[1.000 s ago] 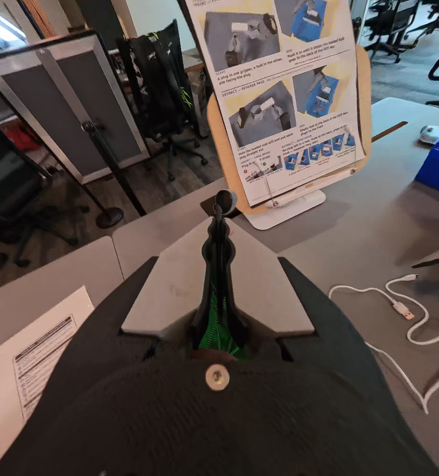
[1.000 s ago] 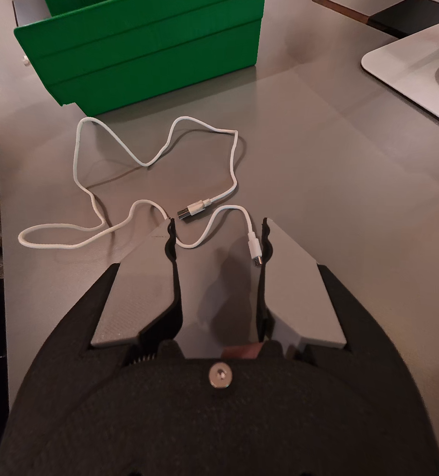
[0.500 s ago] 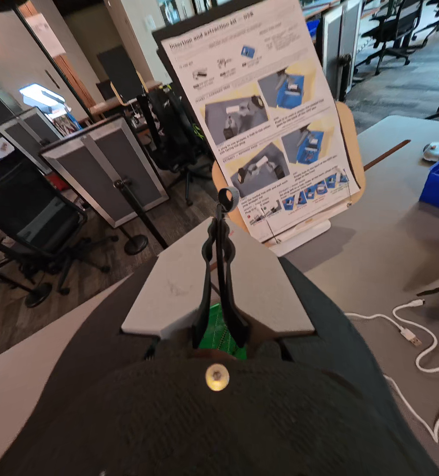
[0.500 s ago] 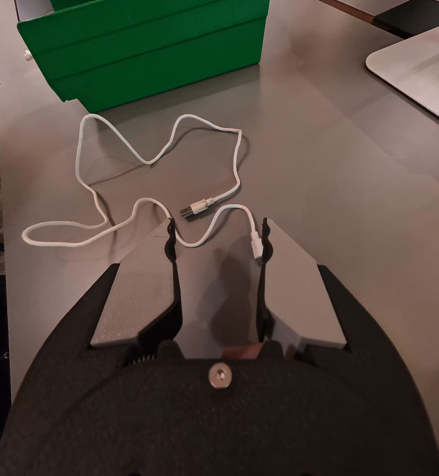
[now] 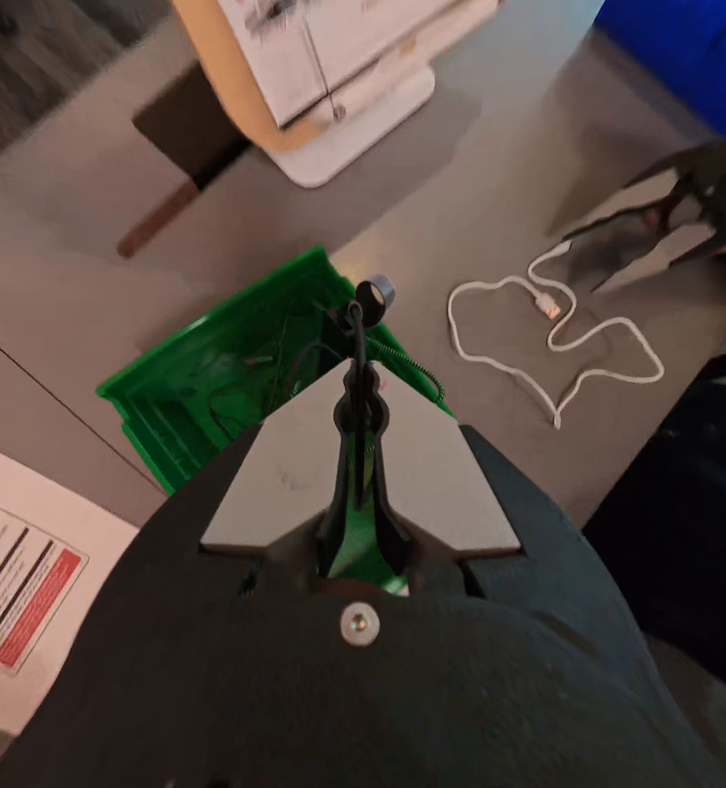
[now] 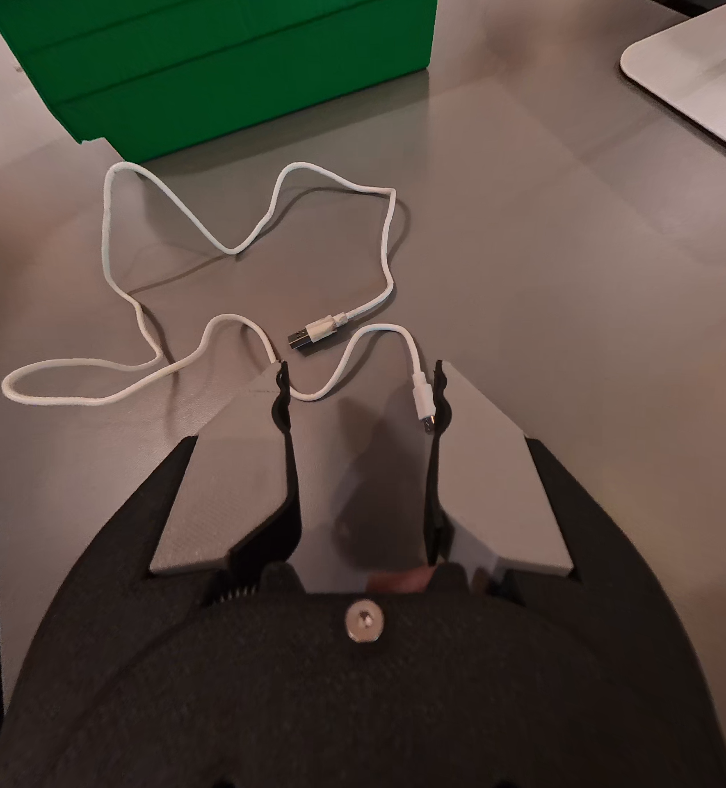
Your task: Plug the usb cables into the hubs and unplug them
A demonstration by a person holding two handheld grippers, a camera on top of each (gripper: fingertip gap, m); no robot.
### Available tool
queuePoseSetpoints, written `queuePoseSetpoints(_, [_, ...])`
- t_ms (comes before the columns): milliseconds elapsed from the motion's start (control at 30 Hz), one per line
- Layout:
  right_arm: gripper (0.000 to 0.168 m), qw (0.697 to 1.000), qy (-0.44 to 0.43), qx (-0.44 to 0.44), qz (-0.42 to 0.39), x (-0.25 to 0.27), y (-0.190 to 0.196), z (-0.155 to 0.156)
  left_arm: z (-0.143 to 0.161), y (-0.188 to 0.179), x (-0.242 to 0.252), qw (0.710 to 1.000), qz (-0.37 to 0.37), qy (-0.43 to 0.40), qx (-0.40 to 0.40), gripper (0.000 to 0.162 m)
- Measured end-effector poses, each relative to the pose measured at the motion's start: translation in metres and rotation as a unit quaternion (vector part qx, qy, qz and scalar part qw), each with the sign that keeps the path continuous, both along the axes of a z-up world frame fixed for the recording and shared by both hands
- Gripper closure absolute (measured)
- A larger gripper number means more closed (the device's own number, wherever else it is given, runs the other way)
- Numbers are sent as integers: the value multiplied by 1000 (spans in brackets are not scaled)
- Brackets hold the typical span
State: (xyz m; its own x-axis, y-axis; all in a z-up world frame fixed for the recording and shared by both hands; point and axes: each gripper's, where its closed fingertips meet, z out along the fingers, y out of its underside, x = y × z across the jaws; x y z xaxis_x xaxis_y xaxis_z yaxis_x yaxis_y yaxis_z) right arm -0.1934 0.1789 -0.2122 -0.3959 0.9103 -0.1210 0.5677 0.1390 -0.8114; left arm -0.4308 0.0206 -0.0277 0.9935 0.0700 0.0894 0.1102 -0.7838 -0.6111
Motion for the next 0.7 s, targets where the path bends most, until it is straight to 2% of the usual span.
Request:
queuePoseSetpoints(133, [102, 1000, -3, 3, 0, 0, 0, -2, -17, -22, -6, 992, -14, 14, -123, 162])
queuePoseSetpoints(300, [102, 1000, -2, 1, 2, 0, 0, 0, -20, -38, -28, 960, 20, 123, -251, 162])
queuePoseSetpoints(367, [102, 1000, 1, 1, 2, 1, -1, 1, -20, -42, -44, 944, 49, 174, -277, 162])
queuePoseSetpoints(500, [102, 1000, 5, 0, 4, 1, -2, 4, -28, -40, -74, 924, 96, 261, -263, 162])
queuePoseSetpoints(700, [102, 1000, 7, -1, 6, 2, -3, 5, -51, -42, -79, 940, 133, 248, -191, 162])
